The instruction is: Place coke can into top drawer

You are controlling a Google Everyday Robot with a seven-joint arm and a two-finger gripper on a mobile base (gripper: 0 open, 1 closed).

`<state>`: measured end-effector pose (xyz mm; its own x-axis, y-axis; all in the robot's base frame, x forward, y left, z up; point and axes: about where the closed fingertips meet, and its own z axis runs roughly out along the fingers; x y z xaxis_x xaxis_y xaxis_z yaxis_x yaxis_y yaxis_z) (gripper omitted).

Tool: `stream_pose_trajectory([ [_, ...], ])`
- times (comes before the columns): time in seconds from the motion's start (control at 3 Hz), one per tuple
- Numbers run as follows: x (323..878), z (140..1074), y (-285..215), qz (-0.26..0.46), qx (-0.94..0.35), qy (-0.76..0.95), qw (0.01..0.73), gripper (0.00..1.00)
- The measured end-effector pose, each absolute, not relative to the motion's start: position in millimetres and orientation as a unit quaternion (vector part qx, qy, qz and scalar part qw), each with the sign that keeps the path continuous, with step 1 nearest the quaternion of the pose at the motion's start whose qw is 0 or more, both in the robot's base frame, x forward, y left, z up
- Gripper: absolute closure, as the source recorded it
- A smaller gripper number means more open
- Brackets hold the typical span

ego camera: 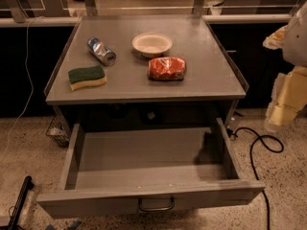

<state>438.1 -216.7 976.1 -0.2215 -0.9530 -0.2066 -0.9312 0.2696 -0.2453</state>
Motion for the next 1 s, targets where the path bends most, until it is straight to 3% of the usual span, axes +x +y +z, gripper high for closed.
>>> stream_pose_trajectory([
  [0.67,451,983,-212,-0.037,-0.61,0.774,0.167,0.0],
  [1.0,485,997,-200,-0.041,-0.637,0.745,0.195,0.0],
])
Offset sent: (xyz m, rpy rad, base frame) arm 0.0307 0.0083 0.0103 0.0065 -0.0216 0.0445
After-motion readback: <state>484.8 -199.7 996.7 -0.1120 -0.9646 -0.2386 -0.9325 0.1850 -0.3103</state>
